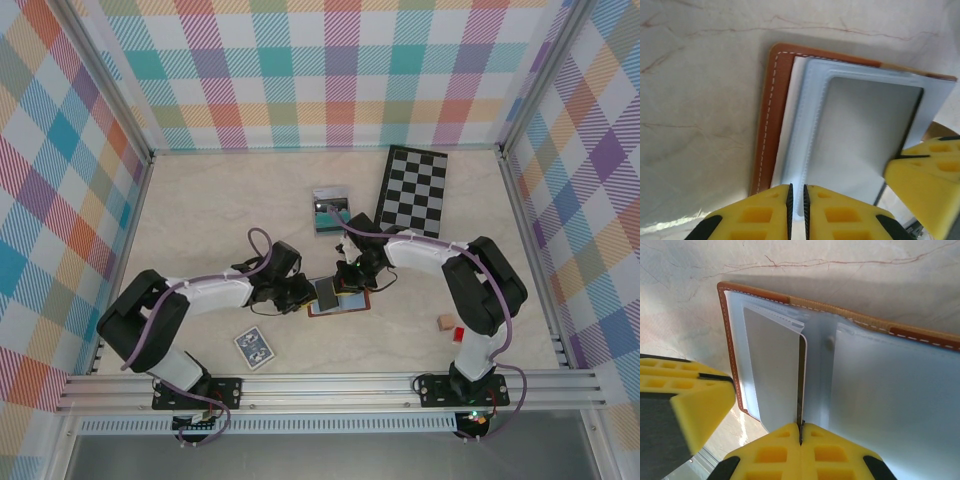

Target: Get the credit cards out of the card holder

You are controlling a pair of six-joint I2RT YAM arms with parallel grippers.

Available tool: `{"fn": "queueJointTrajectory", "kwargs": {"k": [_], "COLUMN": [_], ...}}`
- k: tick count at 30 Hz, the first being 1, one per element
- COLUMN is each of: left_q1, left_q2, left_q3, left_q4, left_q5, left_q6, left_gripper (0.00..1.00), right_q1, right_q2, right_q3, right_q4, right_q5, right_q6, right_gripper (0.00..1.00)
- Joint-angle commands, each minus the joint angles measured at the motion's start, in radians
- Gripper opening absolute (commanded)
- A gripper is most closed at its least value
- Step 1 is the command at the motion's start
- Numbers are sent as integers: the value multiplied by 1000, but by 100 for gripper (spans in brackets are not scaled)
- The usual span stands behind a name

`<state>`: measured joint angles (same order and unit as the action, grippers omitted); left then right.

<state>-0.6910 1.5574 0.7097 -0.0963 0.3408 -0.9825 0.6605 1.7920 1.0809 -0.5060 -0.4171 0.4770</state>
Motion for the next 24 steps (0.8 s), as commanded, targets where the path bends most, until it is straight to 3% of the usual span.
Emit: {"fn": "queueJointTrajectory", "kwargs": {"k": [1,9,17,24], "left_q1": [-10,-10,-9,-10], "left_q2": [31,76,95,22], "left_q3": [40,92,102,137], "left_q4": [-7,-246,-245,-200], "left_q5": [21,-47,-48,-31], "left_q6": [11,86,93,104], "left_gripper": [15,13,13,12], "right_q1": [-6,-49,-58,-58], "right_q2": [4,-27,-8,-5], "right_q3": [1,-79,-88,-81], "right_q4": [-16,83,119,104], "right_q5": [-13,-125,-177,-174], "right_q6": [-28,-18,-2,-17], "right_gripper": [1,1,5,4]}}
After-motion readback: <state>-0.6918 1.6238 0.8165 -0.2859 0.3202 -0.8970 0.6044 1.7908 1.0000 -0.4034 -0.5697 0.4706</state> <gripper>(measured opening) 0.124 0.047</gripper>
